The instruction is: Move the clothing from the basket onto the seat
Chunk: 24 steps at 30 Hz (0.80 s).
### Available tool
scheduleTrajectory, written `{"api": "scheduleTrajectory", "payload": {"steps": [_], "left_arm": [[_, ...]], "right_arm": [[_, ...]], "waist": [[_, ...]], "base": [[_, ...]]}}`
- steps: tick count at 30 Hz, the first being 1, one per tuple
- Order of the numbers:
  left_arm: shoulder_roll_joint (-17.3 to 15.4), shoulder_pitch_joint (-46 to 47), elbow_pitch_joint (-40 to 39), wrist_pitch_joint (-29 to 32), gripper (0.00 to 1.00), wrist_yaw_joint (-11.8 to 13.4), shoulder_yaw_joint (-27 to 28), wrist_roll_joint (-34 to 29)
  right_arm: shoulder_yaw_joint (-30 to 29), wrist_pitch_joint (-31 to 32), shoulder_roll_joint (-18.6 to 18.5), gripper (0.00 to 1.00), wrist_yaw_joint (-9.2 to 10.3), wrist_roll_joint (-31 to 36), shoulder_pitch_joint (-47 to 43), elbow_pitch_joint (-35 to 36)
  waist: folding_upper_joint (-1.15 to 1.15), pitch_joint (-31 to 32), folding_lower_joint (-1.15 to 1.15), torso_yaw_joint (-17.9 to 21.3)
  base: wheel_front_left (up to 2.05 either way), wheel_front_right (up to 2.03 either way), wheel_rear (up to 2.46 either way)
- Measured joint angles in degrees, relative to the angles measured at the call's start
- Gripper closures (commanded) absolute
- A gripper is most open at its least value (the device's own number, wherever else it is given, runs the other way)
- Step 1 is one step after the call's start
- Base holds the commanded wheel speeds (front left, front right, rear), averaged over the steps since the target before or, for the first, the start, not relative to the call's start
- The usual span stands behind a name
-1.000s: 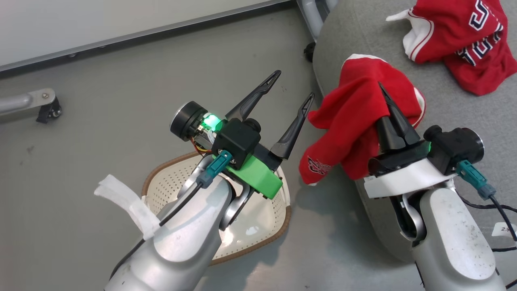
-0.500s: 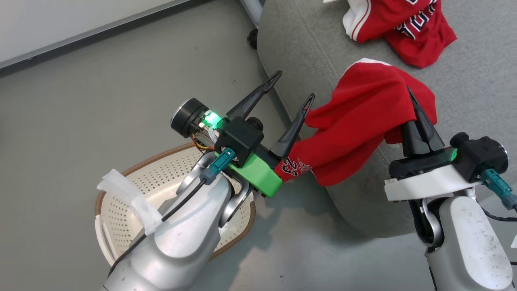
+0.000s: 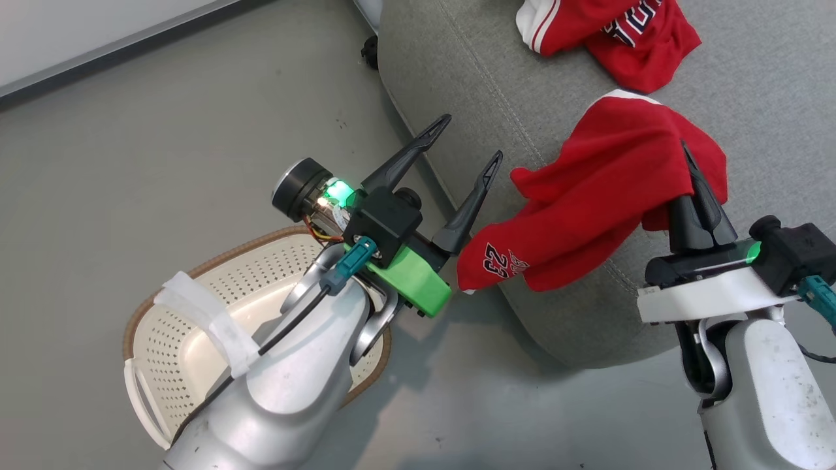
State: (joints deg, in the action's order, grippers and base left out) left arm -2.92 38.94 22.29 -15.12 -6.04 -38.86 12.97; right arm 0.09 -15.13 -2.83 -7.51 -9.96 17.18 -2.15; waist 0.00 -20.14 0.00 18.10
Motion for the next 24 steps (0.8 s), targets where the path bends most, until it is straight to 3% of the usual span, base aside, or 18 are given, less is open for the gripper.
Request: {"api": "scheduleTrajectory", "payload": {"steps": [5,12,24], "left_arm": [[-0.8,-0.1,-0.3,0.0,0.00,0.0,1.2,-0.8],[-1.2,1.3,-0.3,0.0,0.00,0.0,1.2,-2.0],[-1.6,5.0,-0.5,0.0,0.00,0.0,0.9,-3.4]], "right_arm": [[-3.5,0.0,-0.3,1.00,-0.01,2.2,8.5,2.8],[-7.8,0.0,-3.5,1.00,-0.01,2.9,19.8,5.1],[-16.0,0.0,-13.4,1.00,-0.01,1.3,41.1,1.1]], "waist": [[0.00,-2.4,0.00,-0.9],[0.00,-6.1,0.00,-2.0],[0.00,-14.9,0.00,-3.8]], "base": [[0.00,0.00,0.00],[0.00,0.00,0.00],[0.00,0.00,0.00]]}}
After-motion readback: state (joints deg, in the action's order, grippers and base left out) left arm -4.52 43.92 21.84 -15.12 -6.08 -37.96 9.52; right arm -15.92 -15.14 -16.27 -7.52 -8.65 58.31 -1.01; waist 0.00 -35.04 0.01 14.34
